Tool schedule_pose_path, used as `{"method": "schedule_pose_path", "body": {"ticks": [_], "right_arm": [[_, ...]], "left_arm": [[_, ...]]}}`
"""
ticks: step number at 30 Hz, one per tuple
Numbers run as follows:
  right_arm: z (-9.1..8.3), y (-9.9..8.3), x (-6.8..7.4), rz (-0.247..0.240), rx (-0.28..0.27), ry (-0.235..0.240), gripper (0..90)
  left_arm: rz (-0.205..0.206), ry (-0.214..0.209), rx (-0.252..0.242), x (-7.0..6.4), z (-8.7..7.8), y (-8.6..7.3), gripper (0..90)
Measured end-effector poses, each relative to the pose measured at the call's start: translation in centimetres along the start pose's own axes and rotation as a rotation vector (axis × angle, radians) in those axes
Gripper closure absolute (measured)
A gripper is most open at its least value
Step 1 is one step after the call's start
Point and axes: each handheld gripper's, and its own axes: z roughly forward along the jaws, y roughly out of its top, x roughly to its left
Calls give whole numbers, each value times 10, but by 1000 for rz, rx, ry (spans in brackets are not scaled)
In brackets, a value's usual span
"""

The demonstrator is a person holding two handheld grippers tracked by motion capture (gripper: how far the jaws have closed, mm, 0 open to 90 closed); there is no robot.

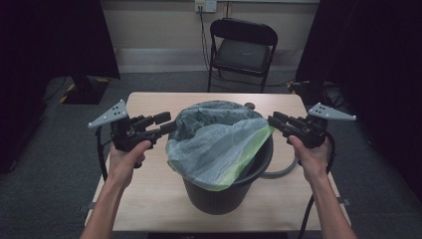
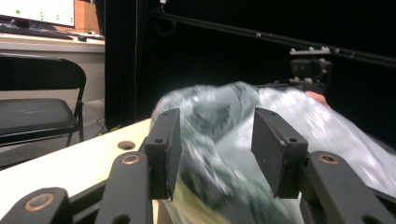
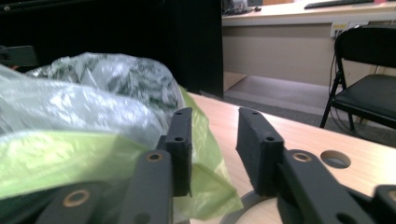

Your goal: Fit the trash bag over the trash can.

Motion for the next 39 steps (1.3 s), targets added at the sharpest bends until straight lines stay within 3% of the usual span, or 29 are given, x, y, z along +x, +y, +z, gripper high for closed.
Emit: {"method": "schedule_pose_path", "body": {"ticks": [5, 7, 12, 18, 22, 26, 29, 30, 32, 34, 35, 37, 39], "right_arm": [[-2, 8, 7, -18, -16, 18, 621], [-1, 11, 11, -28, -18, 27, 604], [-2, 14, 15, -38, -20, 31, 575], [-1, 19, 19, -26, -18, 38, 473], [1, 20, 21, -24, -14, 39, 434], [5, 22, 22, -16, -2, 50, 406], [11, 25, 20, 3, 0, 72, 399], [17, 27, 19, 11, 11, 90, 398], [20, 28, 19, 16, 22, 96, 398], [27, 27, 19, 19, 37, 107, 400], [27, 27, 19, 19, 37, 107, 400], [29, 27, 20, 17, 42, 105, 400], [30, 27, 21, 17, 45, 108, 399]], "left_arm": [[-15, 25, 39, 10, 15, 0, 557], [-15, 41, 50, 11, 16, -3, 655], [-19, 44, 37, 10, 9, -8, 826], [0, 27, 30, 0, -7, -10, 900], [11, 1, 18, -14, -23, -16, 900], [34, -7, 55, -25, -35, -23, 900], [47, -4, -2, -27, -42, -16, 845], [24, -10, -38, -21, -40, -10, 802], [21, 1, -41, -18, -37, -7, 767], [4, 4, -20, -10, -18, -6, 665], [4, 4, -20, -10, -18, -6, 655], [0, 24, 12, -7, -5, -7, 655], [-9, 23, 22, -7, 2, -10, 761]]}}
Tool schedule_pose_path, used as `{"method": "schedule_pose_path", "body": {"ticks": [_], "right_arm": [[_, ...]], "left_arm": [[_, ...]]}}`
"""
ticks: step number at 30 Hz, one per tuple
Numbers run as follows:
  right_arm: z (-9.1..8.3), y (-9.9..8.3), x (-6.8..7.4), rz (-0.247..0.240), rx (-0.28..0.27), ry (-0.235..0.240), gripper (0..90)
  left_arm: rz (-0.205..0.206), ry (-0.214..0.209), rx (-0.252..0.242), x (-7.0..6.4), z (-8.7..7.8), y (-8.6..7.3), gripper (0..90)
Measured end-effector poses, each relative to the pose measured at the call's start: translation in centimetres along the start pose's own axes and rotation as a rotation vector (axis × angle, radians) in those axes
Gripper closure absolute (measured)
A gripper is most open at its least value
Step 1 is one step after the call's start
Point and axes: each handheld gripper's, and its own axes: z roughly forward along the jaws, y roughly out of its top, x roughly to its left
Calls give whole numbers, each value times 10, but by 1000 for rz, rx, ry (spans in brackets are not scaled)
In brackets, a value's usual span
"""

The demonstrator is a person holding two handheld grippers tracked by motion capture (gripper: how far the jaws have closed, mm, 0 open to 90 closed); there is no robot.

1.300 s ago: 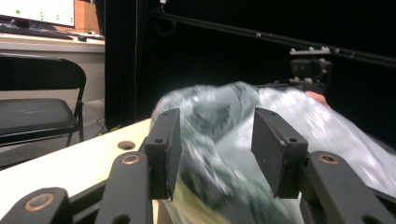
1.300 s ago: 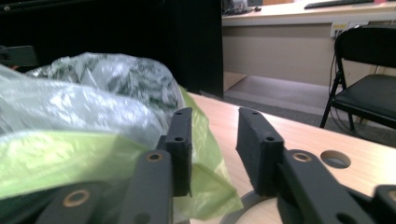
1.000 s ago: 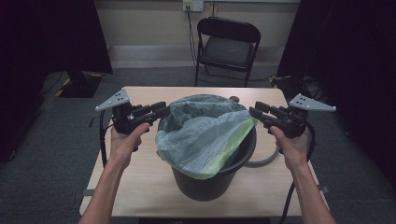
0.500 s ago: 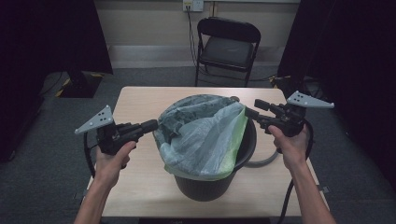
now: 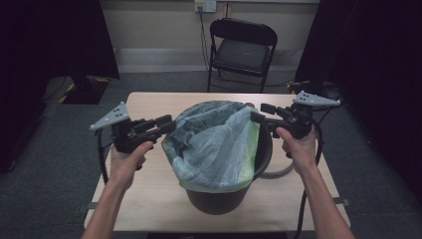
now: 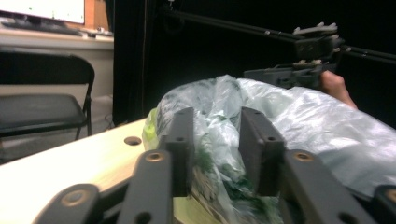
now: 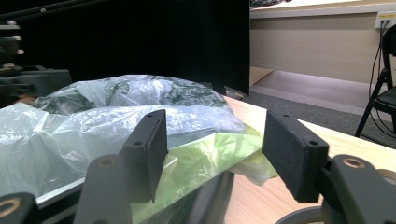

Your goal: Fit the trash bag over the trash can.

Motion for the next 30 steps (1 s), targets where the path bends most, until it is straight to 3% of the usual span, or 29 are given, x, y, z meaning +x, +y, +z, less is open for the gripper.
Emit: {"method": "schedule_pose_path", "body": {"ticks": [1, 2, 6, 9, 14, 15, 19, 23, 25, 30], "right_arm": [[0, 0, 1, -3, 2, 0, 400], [0, 0, 1, -5, 3, -2, 399], [3, 1, 0, -6, 19, -2, 404], [5, 2, -2, -6, 44, -2, 420], [10, 4, -2, -30, 72, 8, 600], [12, 4, 0, -56, 81, 4, 676], [13, 6, 2, -84, 80, -28, 765], [9, 8, 2, -95, 64, -38, 819], [6, 9, 2, -95, 44, -36, 900], [3, 11, 4, -104, 46, -30, 900]], "left_arm": [[-5, 12, -3, -2, 0, -1, 817], [-5, -2, 2, -3, 0, -2, 862], [20, -22, 13, -13, -9, -4, 870], [28, -61, 17, -22, -16, -6, 870], [49, -85, 12, -29, -25, -6, 795], [54, -77, -1, -27, -25, -5, 699], [12, -38, -45, -17, -21, 0, 602], [6, -3, -32, -10, -11, 0, 550], [8, 10, -25, -10, -7, -2, 550], [12, 10, -29, -13, -6, -5, 543]]}}
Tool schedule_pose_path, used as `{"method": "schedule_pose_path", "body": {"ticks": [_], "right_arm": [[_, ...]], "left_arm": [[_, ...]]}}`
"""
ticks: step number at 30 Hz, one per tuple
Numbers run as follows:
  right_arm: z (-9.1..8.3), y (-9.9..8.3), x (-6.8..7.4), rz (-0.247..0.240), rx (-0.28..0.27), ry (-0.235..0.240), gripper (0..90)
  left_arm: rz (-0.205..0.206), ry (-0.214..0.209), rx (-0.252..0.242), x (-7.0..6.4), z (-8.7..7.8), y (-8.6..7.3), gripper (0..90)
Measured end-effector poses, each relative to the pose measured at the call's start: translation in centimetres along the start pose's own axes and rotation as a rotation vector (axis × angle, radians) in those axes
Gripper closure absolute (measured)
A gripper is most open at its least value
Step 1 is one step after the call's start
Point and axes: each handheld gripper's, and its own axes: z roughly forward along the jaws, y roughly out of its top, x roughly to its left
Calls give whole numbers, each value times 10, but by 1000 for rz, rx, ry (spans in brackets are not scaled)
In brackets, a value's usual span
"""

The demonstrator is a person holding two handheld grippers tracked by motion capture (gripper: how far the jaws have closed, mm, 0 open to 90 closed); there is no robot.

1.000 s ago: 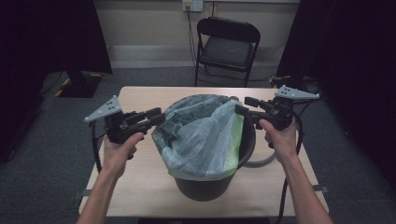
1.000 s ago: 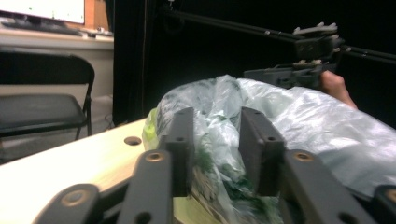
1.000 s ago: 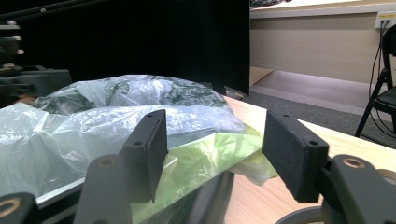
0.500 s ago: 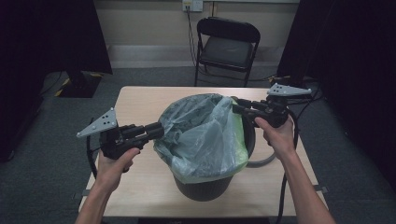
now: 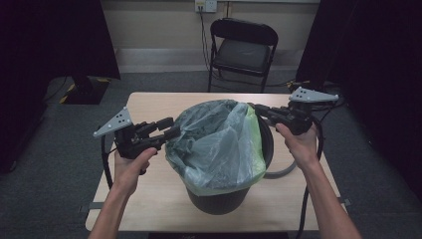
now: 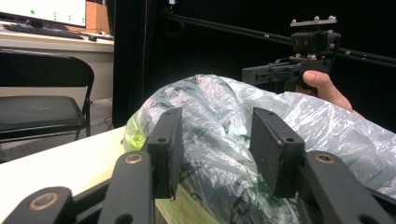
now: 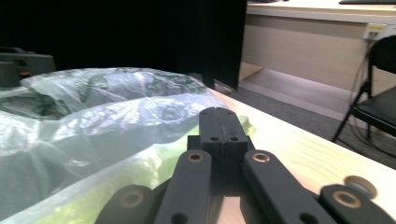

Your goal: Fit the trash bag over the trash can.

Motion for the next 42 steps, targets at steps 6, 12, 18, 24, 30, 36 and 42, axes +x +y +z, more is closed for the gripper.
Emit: {"method": "schedule_pose_path", "body": {"ticks": [6, 12, 18, 24, 30, 36, 42], "right_arm": [[10, 6, -2, 23, 22, 24, 548], [23, 14, -8, 48, 92, 47, 538], [27, 18, -7, 53, 134, 48, 771], [21, 20, -5, 45, 102, 8, 900], [4, 11, -6, 31, 83, -16, 900], [-18, -19, -16, 77, 25, -12, 900], [-16, -42, -20, 91, 4, 6, 900]], "left_arm": [[19, 10, 25, -1, 4, 4, 550], [29, 8, 37, -1, 10, 5, 545], [32, 7, 38, 0, 8, 5, 537], [33, 2, 32, -2, 5, 4, 534], [49, -9, 25, -6, 2, 2, 531], [55, -7, 28, -9, 2, 2, 526], [43, 7, 27, -5, 2, 3, 492]]}}
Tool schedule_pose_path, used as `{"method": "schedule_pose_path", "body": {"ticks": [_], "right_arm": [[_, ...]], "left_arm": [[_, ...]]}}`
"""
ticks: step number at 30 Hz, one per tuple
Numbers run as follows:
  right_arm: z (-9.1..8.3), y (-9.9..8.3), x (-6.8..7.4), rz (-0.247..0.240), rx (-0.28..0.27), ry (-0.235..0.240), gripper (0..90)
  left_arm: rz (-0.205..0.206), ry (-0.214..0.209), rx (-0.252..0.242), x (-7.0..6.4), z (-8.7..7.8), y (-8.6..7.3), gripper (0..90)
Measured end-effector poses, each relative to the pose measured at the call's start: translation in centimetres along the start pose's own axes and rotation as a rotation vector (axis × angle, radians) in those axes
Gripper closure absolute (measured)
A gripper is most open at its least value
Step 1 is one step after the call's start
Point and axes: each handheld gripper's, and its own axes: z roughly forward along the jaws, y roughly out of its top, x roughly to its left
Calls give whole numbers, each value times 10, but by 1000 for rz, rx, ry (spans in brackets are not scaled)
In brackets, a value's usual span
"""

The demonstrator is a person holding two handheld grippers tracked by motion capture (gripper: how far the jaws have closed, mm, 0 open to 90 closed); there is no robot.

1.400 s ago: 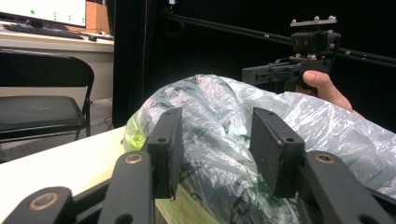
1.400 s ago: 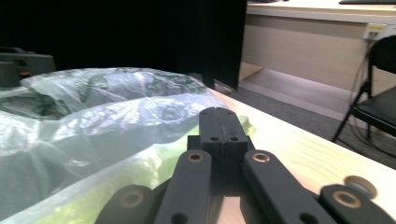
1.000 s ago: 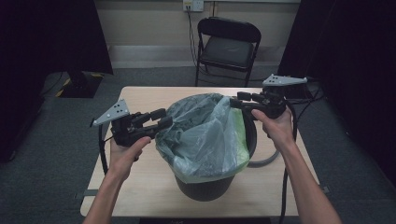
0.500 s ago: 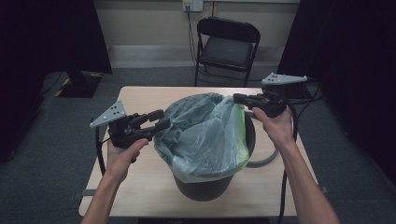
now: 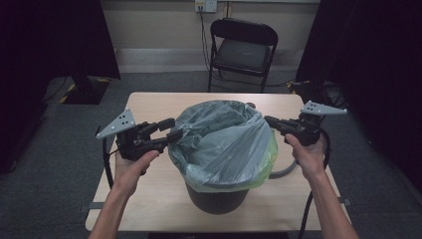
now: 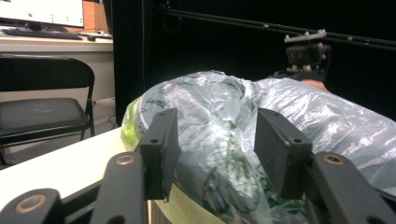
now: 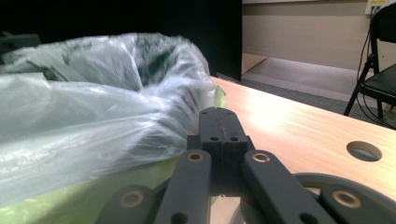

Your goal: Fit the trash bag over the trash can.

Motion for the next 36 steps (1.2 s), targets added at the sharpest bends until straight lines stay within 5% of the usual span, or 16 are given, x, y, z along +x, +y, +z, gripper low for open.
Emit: {"method": "schedule_pose_path", "body": {"ticks": [10, 14, 21, 25, 30, 32, 36], "right_arm": [[14, -32, -4, -16, -25, 11, 900], [16, -32, -2, -31, 0, -12, 895], [2, -13, 0, -34, -44, -99, 601], [-7, -1, 1, -33, -73, -122, 560], [-17, 14, 8, -55, -112, -122, 549], [-18, 19, 10, -59, -121, -108, 538], [-15, 25, 14, -63, -125, -93, 528]], "left_arm": [[-25, 8, -6, 5, 0, 0, 498], [-8, 8, 1, 4, 1, 0, 671], [6, -14, 15, 0, -4, -2, 840], [19, -39, 19, -5, -9, -4, 895], [19, -74, 28, -14, -21, -5, 888], [-1, -84, 8, -12, -24, -3, 807], [-35, -24, -37, 4, -19, 7, 708]]}}
